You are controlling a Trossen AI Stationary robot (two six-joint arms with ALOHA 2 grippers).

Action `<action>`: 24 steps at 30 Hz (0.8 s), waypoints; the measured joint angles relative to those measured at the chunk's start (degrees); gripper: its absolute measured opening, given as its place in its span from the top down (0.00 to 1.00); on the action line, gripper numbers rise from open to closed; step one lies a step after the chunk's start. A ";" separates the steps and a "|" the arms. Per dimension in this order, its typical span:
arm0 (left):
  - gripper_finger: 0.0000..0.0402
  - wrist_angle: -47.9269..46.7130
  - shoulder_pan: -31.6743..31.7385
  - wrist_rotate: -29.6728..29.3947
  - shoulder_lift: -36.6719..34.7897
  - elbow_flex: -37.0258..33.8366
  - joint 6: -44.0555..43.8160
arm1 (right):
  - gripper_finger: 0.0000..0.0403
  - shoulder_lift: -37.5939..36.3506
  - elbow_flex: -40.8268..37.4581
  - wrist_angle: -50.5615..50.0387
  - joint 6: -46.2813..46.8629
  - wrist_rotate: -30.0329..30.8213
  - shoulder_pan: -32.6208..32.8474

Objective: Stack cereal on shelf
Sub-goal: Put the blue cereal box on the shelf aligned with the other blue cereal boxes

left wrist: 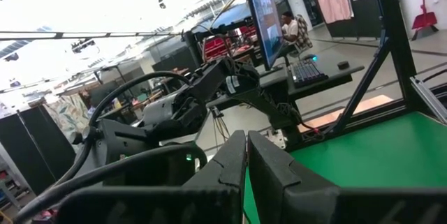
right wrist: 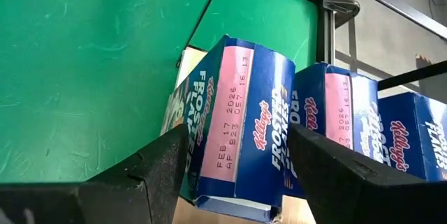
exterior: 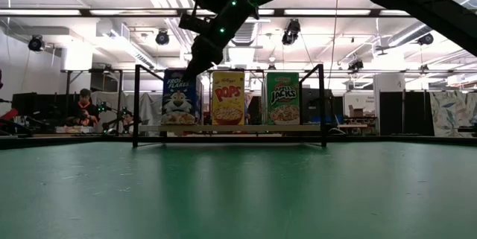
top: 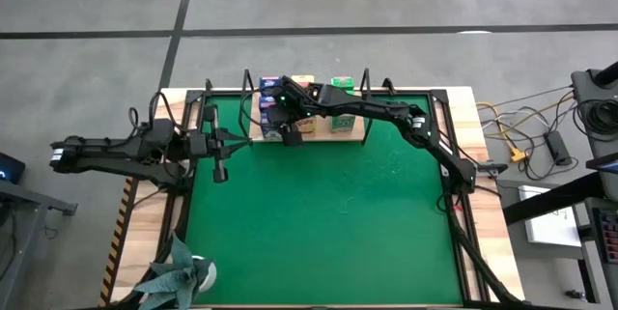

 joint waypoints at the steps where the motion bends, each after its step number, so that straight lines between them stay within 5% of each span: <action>1: 1.00 -0.04 0.01 -0.07 0.00 0.00 0.06 | 0.42 0.00 0.00 0.00 -0.02 0.00 0.02; 8: 1.00 -0.40 0.02 -4.87 0.03 0.00 0.18 | 0.42 -0.24 0.53 -0.49 -0.07 0.11 0.39; 24: 1.00 -0.81 0.02 -4.97 0.00 -0.02 0.20 | 0.42 -3.04 5.21 -7.32 1.40 0.48 2.48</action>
